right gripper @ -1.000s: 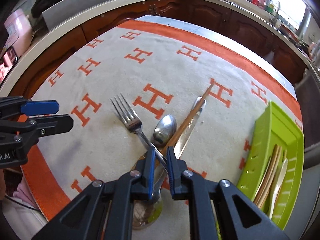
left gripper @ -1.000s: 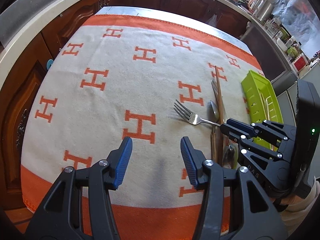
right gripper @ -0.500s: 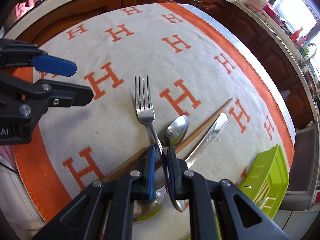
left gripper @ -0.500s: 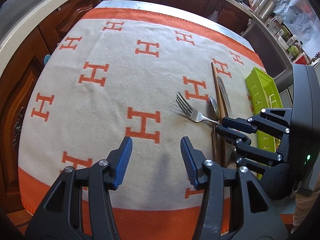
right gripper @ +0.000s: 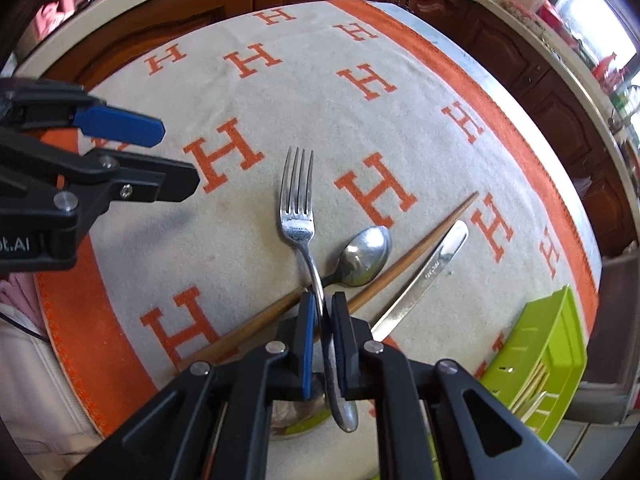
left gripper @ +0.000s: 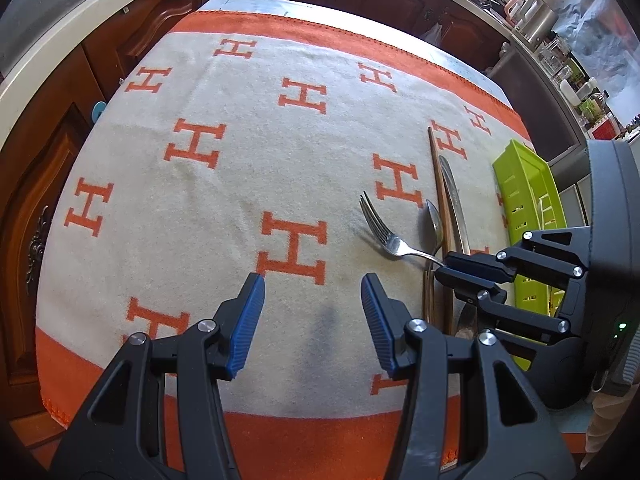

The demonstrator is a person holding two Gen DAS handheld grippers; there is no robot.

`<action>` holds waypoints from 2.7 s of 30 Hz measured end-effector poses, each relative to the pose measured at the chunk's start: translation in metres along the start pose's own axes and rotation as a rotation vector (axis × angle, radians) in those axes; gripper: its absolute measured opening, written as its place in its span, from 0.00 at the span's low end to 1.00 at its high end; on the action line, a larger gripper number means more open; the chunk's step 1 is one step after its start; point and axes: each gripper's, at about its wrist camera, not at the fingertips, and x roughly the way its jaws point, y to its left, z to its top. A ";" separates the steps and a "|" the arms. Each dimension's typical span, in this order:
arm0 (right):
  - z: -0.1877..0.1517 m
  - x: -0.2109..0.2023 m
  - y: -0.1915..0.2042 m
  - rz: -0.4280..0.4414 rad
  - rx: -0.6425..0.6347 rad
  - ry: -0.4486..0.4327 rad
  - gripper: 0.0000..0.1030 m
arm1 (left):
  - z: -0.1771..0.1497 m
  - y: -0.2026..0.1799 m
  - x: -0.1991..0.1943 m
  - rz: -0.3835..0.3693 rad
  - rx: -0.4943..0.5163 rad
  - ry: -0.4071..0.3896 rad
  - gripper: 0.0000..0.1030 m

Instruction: Organize utensils

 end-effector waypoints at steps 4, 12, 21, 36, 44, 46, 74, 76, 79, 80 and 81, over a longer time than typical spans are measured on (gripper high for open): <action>0.000 0.004 0.015 -0.053 -0.069 -0.016 0.08 | -0.001 0.002 0.002 0.002 -0.007 0.010 0.46; -0.009 -0.010 -0.003 -0.011 0.104 -0.081 0.05 | -0.001 0.001 0.002 0.005 -0.004 0.013 0.46; -0.058 -0.050 -0.054 0.216 0.581 -0.259 0.05 | -0.001 -0.016 0.006 -0.048 0.073 0.003 0.46; -0.165 -0.100 -0.103 0.103 0.993 -0.442 0.05 | 0.007 -0.080 0.053 -0.044 0.273 0.018 0.46; -0.199 -0.082 -0.115 0.023 1.101 -0.369 0.05 | 0.016 -0.102 0.065 -0.028 0.328 0.001 0.46; -0.202 -0.077 -0.115 0.031 1.103 -0.355 0.05 | 0.015 -0.107 0.067 -0.014 0.340 -0.008 0.44; -0.221 -0.083 -0.114 0.027 1.183 -0.389 0.07 | 0.010 -0.138 0.001 -0.174 0.316 -0.016 0.00; -0.224 -0.087 -0.115 0.021 1.190 -0.395 0.07 | 0.009 -0.154 -0.012 -0.204 0.346 -0.025 0.00; -0.228 -0.093 -0.115 0.000 1.206 -0.398 0.07 | 0.011 -0.183 -0.023 -0.249 0.388 -0.030 0.00; -0.230 -0.095 -0.116 -0.013 1.214 -0.394 0.07 | 0.012 -0.194 -0.024 -0.258 0.405 -0.030 0.00; -0.231 -0.096 -0.116 -0.022 1.218 -0.392 0.07 | 0.013 -0.206 -0.024 -0.262 0.423 -0.031 0.00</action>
